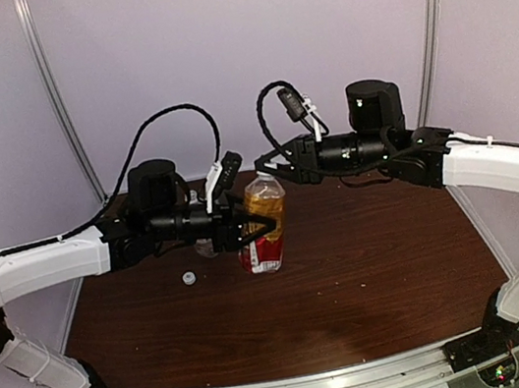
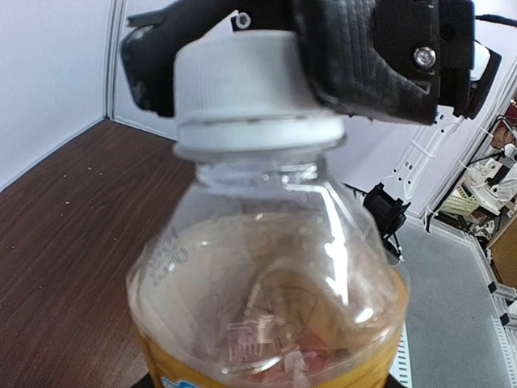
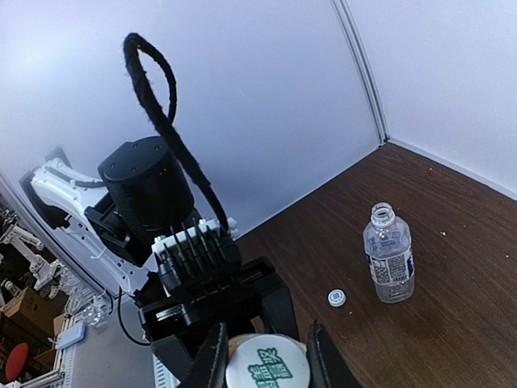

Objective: Unscrew the bottle caps

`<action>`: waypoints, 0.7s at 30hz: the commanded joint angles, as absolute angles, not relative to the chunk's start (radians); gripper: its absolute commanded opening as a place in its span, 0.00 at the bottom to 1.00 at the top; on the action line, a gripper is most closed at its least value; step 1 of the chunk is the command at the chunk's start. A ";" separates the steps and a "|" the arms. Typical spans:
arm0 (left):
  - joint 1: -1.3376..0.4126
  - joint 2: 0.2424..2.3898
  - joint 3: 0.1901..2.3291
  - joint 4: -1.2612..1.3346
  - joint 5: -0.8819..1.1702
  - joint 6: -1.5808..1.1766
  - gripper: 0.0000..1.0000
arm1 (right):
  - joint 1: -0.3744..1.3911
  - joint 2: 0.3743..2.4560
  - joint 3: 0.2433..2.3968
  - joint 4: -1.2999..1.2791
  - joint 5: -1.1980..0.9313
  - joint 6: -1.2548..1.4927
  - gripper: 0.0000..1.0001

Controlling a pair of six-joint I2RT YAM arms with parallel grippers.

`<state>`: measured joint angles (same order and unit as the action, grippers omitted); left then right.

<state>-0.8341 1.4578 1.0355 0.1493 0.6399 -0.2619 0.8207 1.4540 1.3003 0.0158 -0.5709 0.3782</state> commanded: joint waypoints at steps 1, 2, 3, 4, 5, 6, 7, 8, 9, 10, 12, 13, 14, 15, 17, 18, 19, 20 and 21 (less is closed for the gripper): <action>-0.841 1.421 1.023 0.196 0.630 -0.252 0.32 | 0.826 1.454 1.306 0.058 -0.583 0.385 0.00; -0.841 1.419 1.021 0.203 0.628 -0.256 0.32 | 0.826 1.451 1.300 0.062 -0.583 0.382 0.00; -0.841 1.416 1.017 0.210 0.622 -0.259 0.32 | 0.825 1.447 1.295 0.065 -0.582 0.379 0.00; -0.841 1.413 1.014 0.216 0.617 -0.263 0.32 | 0.825 1.445 1.291 0.067 -0.579 0.373 0.00; -0.841 1.409 1.009 0.224 0.612 -0.265 0.32 | 0.825 1.442 1.289 0.066 -0.580 0.367 0.00; -0.841 1.402 1.005 0.230 0.609 -0.265 0.32 | 0.825 1.441 1.289 0.066 -0.584 0.358 0.00; -0.841 1.399 1.001 0.237 0.608 -0.265 0.32 | 0.825 1.440 1.290 0.066 -0.597 0.350 0.00; -0.841 1.395 0.997 0.244 0.610 -0.263 0.32 | 0.825 1.441 1.291 0.067 -0.617 0.338 0.00; -0.841 1.393 0.995 0.247 0.619 -0.260 0.32 | 0.825 1.443 1.293 0.067 -0.640 0.325 0.00; -0.840 1.393 0.993 0.253 0.639 -0.258 0.32 | 0.825 1.446 1.299 0.066 -0.673 0.304 0.00; -0.840 1.393 0.986 0.288 0.729 -0.264 0.32 | 0.824 1.454 1.315 0.046 -0.743 0.256 0.00; -0.841 1.393 0.981 0.317 0.784 -0.279 0.32 | 0.824 1.459 1.322 0.040 -0.792 0.224 0.00; -0.840 1.393 0.973 0.348 0.834 -0.296 0.32 | 0.824 1.464 1.328 0.037 -0.851 0.196 0.00; -0.842 1.391 0.963 0.391 0.879 -0.316 0.32 | 0.823 1.468 1.332 0.039 -0.912 0.171 0.00; -0.843 1.383 0.938 0.474 0.949 -0.356 0.32 | 0.824 1.480 1.339 0.041 -1.024 0.127 0.00; -0.844 1.379 0.929 0.506 0.977 -0.370 0.32 | 0.824 1.486 1.343 0.039 -1.067 0.109 0.00; -0.843 1.376 0.924 0.524 0.994 -0.380 0.32 | 0.824 1.494 1.350 0.031 -1.102 0.093 0.00; -0.844 1.373 0.921 0.531 1.008 -0.383 0.32 | 0.824 1.501 1.358 0.022 -1.140 0.077 0.00; -0.845 1.372 0.921 0.531 1.017 -0.383 0.32 | 0.824 1.511 1.369 0.010 -1.166 0.064 0.00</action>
